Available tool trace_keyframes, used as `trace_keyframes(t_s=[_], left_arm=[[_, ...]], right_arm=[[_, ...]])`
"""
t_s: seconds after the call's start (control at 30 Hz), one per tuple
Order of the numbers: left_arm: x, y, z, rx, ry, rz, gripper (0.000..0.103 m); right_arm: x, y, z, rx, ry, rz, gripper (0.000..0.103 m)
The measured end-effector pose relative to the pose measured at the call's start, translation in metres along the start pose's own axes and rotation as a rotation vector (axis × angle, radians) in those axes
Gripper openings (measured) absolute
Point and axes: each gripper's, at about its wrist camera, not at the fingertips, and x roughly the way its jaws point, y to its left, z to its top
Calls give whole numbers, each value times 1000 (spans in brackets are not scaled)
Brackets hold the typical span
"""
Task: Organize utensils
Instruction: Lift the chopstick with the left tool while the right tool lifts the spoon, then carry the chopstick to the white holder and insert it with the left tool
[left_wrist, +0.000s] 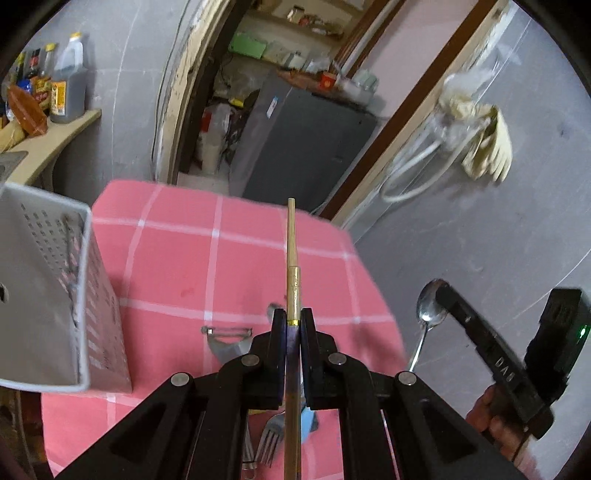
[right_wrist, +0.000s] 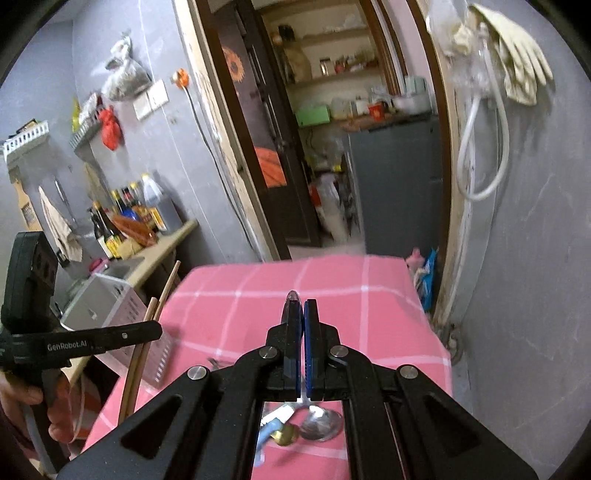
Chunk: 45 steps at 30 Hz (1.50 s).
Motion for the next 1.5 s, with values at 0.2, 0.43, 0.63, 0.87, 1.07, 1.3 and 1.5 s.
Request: trace_keyframes(t_s=[0.2,0.43,0.63,0.87,1.07,1.3,1.5], left_arm=[[-45,-1,24,15,-107,-26,7],[-91,12,59,31,-230,-12,7],[-119,34,86,37,-356,101,7],[-138,71,110,3,-516,181,7],[-133,94,119,1,-613,209,7],[-118,112,108,-21,-652,223,7],[-116,118,95,-16,-680,231,7]], right_arm=[[-22,35,23,-22,-83,21,2],[-35,85,47,-69,-172,60,2],[-21,135,62,-113,-211,90,2],[-5,179,63,-165,-260,83,2],[7,210,60,-224,-331,79,2],[31,235,41,-309,-321,107,2],[42,247,20,-377,-289,126,2]])
